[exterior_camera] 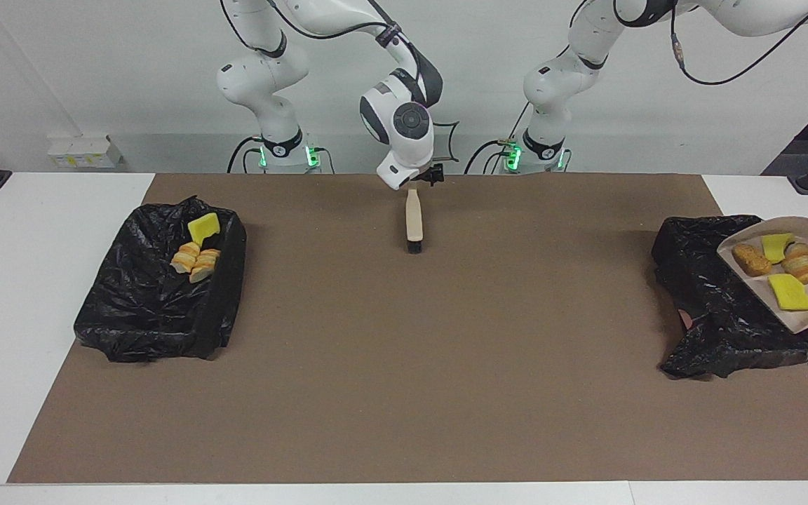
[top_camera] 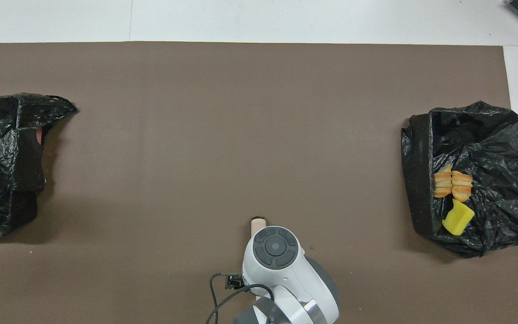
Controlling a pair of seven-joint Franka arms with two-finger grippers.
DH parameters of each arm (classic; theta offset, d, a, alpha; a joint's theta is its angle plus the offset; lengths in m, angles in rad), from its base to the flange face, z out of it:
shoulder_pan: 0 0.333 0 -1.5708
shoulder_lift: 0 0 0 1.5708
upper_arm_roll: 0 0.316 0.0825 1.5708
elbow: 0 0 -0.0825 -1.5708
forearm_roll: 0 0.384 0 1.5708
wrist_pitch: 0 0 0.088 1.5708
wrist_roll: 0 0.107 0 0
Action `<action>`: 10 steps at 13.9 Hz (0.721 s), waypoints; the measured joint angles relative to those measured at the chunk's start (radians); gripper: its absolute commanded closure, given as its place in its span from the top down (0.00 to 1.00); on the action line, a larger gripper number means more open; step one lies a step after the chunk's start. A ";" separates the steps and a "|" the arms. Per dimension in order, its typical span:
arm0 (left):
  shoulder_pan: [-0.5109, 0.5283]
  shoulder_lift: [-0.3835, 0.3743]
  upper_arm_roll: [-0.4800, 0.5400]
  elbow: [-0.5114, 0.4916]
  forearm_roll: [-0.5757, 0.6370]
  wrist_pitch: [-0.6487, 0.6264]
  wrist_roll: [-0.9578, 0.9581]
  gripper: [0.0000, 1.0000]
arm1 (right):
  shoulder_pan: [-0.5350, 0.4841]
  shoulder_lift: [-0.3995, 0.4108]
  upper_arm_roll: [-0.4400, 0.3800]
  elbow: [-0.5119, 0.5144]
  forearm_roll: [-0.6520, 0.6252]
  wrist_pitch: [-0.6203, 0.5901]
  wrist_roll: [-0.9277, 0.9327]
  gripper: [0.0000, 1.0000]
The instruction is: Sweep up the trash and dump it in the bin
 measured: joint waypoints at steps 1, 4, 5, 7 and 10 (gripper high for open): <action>-0.038 -0.029 -0.001 -0.051 0.076 -0.001 -0.068 0.00 | -0.029 -0.021 -0.001 0.013 -0.024 0.000 0.000 1.00; -0.123 -0.109 -0.002 -0.153 0.318 -0.028 -0.193 0.00 | -0.145 -0.099 -0.004 0.054 -0.149 0.000 0.000 1.00; -0.135 -0.124 -0.002 -0.163 0.386 -0.043 -0.201 0.00 | -0.182 -0.116 -0.006 0.068 -0.190 0.000 0.000 1.00; -0.141 -0.150 -0.001 -0.165 0.485 -0.056 -0.205 0.00 | -0.247 -0.131 -0.007 0.097 -0.261 0.000 0.000 1.00; -0.149 -0.202 -0.006 -0.165 0.484 -0.108 -0.210 0.00 | -0.371 -0.134 -0.009 0.166 -0.310 -0.018 -0.050 1.00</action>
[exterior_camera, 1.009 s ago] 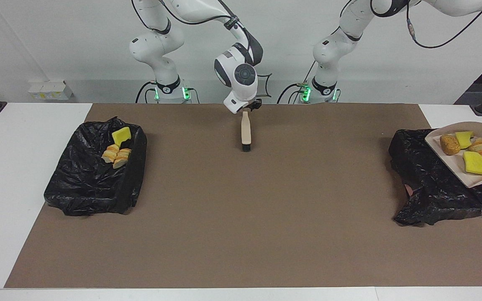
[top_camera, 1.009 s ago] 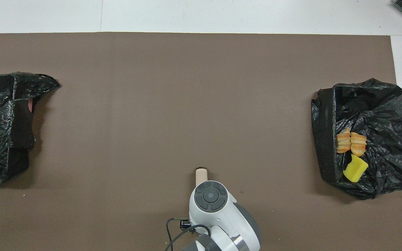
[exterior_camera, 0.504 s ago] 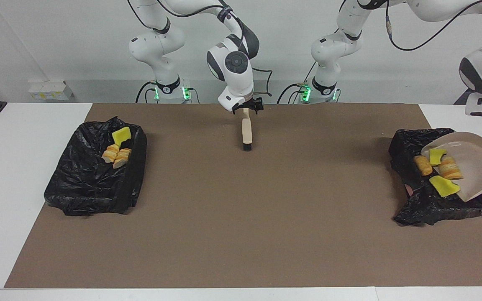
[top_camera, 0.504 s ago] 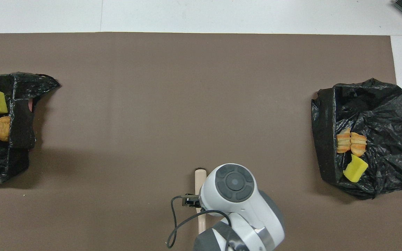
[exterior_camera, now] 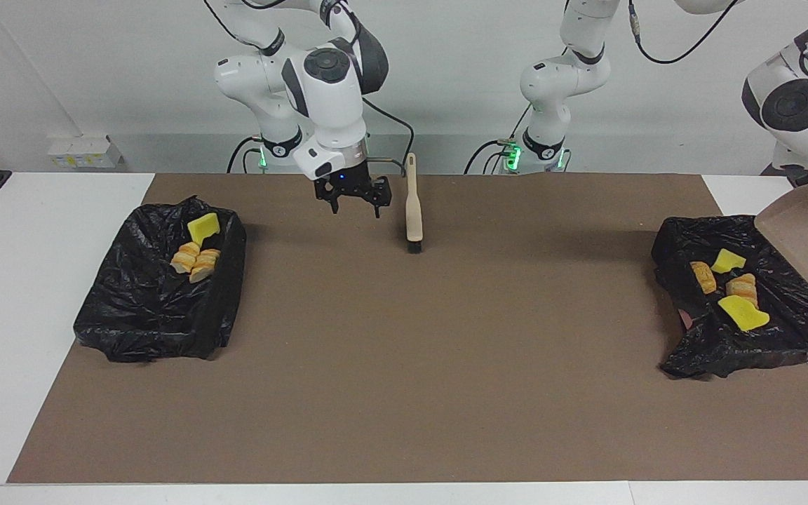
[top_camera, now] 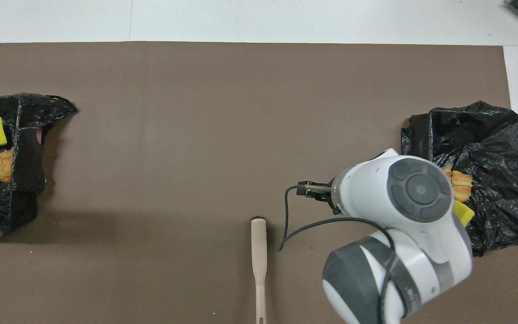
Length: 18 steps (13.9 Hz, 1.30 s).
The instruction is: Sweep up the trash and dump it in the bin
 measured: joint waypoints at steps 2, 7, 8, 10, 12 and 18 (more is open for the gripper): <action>-0.024 -0.015 -0.007 -0.001 -0.117 -0.029 -0.042 0.00 | -0.086 -0.007 -0.001 0.060 -0.001 -0.078 -0.082 1.00; -0.033 -0.012 -0.010 -0.001 -0.480 -0.034 -0.087 0.00 | -0.252 -0.060 -0.005 0.168 -0.002 -0.238 -0.278 1.00; -0.033 -0.011 -0.009 -0.001 -0.561 -0.034 -0.102 0.00 | -0.270 -0.067 -0.013 0.186 -0.002 -0.262 -0.300 1.00; -0.037 -0.011 -0.010 -0.002 -0.671 -0.034 -0.169 0.00 | -0.278 -0.071 -0.047 0.222 -0.002 -0.296 -0.325 1.00; -0.061 -0.010 -0.013 -0.002 -0.770 -0.033 -0.275 0.00 | -0.279 -0.072 -0.093 0.265 -0.002 -0.321 -0.328 1.00; -0.277 0.000 -0.019 -0.010 -0.910 -0.040 -0.731 0.00 | -0.327 -0.073 -0.188 0.357 -0.010 -0.387 -0.524 1.00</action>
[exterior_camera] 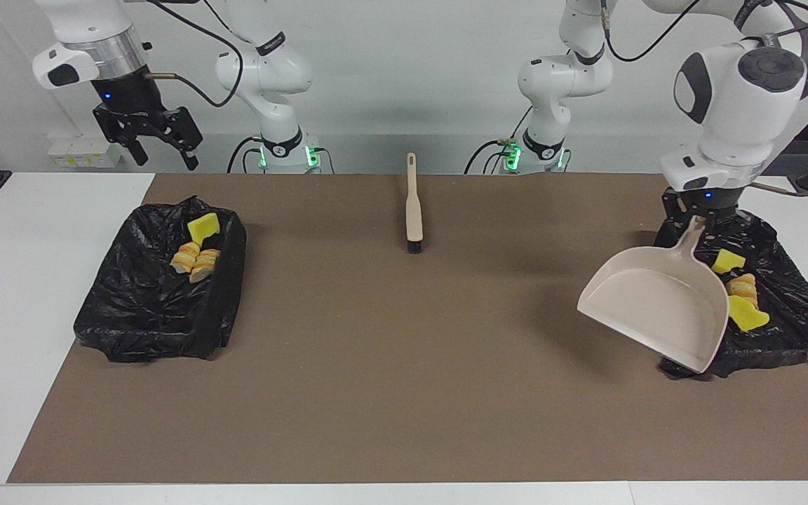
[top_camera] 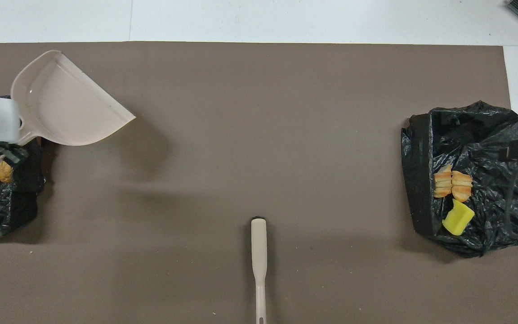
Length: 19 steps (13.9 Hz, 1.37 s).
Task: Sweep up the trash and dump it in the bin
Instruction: 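Bring the empty dustpan back and set it on the table with the left gripper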
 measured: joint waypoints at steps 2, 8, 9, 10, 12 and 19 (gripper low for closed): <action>-0.066 0.012 -0.001 0.000 -0.085 0.000 -0.164 0.00 | -0.005 0.006 0.000 -0.007 -0.003 -0.004 -0.007 1.00; -0.311 0.067 -0.003 0.002 -0.194 0.034 -0.641 0.00 | 0.013 0.011 0.023 -0.009 -0.005 -0.005 -0.007 1.00; -0.347 0.089 -0.003 0.007 -0.200 0.055 -0.720 0.00 | 0.017 0.011 0.026 -0.009 -0.005 -0.005 -0.007 1.00; -0.386 0.121 -0.003 0.017 -0.201 0.078 -0.801 0.00 | 0.018 0.011 0.027 -0.009 -0.005 -0.005 -0.007 1.00; -0.454 0.199 -0.003 0.042 -0.204 0.146 -0.946 0.00 | 0.017 0.011 0.026 -0.009 -0.005 -0.005 -0.007 1.00; -0.563 0.374 -0.002 0.064 -0.252 0.346 -1.128 0.74 | 0.012 0.013 0.017 -0.009 -0.007 -0.008 -0.007 1.00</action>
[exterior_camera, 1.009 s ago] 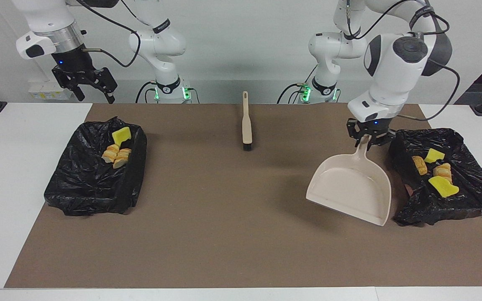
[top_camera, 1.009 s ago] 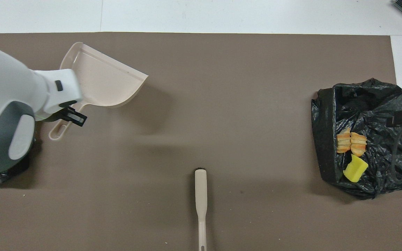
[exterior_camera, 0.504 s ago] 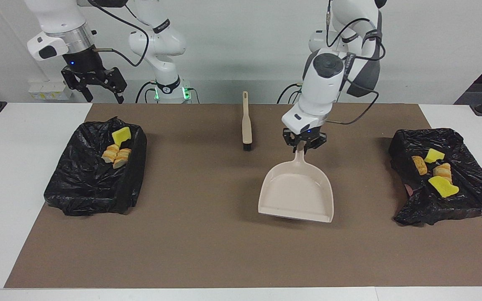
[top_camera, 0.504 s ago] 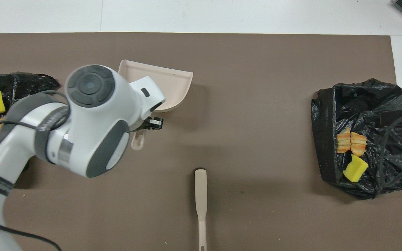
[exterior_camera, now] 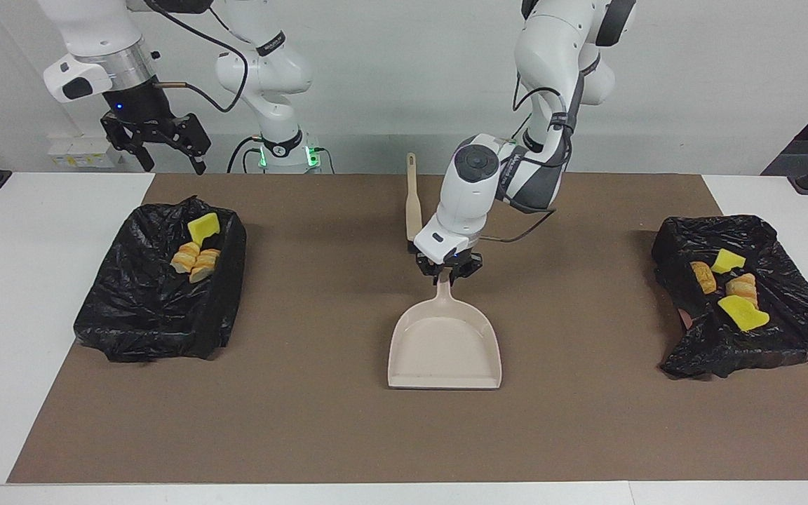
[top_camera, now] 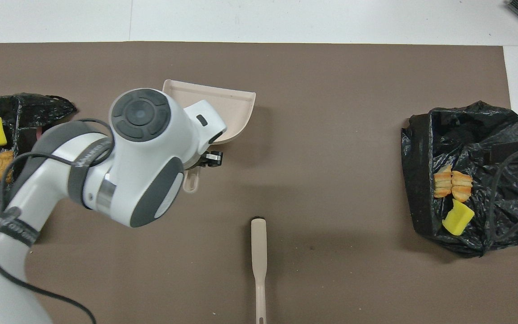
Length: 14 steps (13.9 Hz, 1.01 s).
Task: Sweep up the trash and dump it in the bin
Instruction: 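Bring the empty dustpan back and set it on the table with the left gripper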
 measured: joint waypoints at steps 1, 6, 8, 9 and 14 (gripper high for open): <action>-0.009 0.006 0.001 0.001 0.000 0.006 -0.018 0.92 | 0.000 0.001 -0.006 0.000 0.000 0.000 0.000 1.00; -0.008 -0.001 0.029 0.005 0.000 -0.013 -0.041 1.00 | 0.002 0.003 -0.008 -0.001 0.000 -0.001 0.000 1.00; -0.003 -0.034 0.068 0.014 0.000 -0.046 -0.041 1.00 | 0.004 0.004 -0.008 -0.002 0.000 -0.003 0.000 1.00; -0.001 -0.052 0.091 0.019 0.000 -0.058 -0.035 1.00 | 0.009 0.004 -0.010 -0.003 -0.002 -0.004 0.000 1.00; 0.104 -0.128 0.168 0.048 0.000 -0.141 0.132 1.00 | 0.066 0.004 -0.050 -0.003 -0.025 -0.007 0.000 1.00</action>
